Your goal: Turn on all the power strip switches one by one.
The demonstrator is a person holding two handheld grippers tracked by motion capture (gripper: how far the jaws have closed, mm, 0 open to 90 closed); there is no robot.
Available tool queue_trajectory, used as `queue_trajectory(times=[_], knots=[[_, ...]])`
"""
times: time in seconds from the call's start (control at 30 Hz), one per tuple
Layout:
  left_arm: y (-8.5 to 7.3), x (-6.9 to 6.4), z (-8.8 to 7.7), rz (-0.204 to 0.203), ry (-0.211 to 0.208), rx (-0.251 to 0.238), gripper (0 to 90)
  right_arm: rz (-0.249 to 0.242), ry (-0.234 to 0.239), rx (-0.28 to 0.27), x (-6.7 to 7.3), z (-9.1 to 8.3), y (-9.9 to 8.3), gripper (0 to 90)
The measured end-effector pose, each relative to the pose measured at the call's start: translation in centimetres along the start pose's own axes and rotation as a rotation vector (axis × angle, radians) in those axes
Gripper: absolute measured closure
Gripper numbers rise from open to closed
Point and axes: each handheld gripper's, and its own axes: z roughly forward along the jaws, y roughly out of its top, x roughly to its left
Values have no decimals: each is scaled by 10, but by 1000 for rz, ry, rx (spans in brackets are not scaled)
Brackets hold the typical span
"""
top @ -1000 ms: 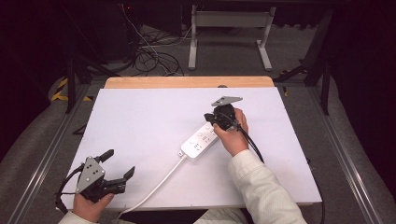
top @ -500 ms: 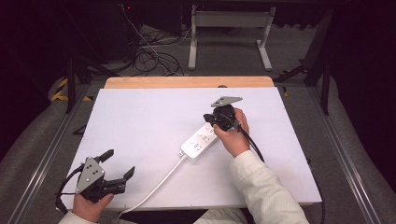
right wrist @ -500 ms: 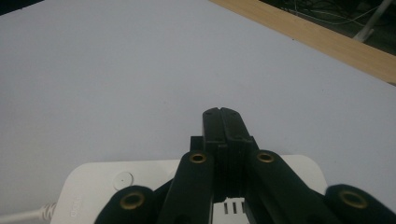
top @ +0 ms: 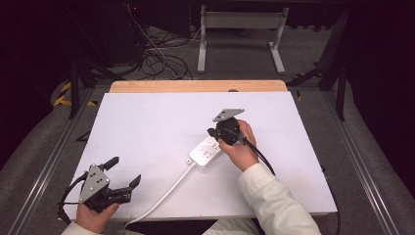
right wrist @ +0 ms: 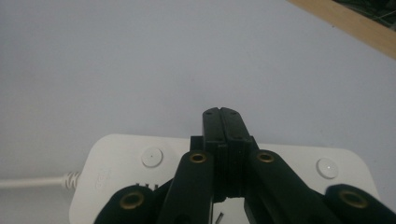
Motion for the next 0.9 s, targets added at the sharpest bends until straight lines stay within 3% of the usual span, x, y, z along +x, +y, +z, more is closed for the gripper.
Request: queue_trajectory(times=[0.5, 0.9], knots=[[0, 0, 0, 0, 0, -1, 120, -5, 10, 76, 1, 22, -12, 900], [0, -1, 0, 3, 0, -1, 120, -39, -13, 72, 6, 26, -15, 900]])
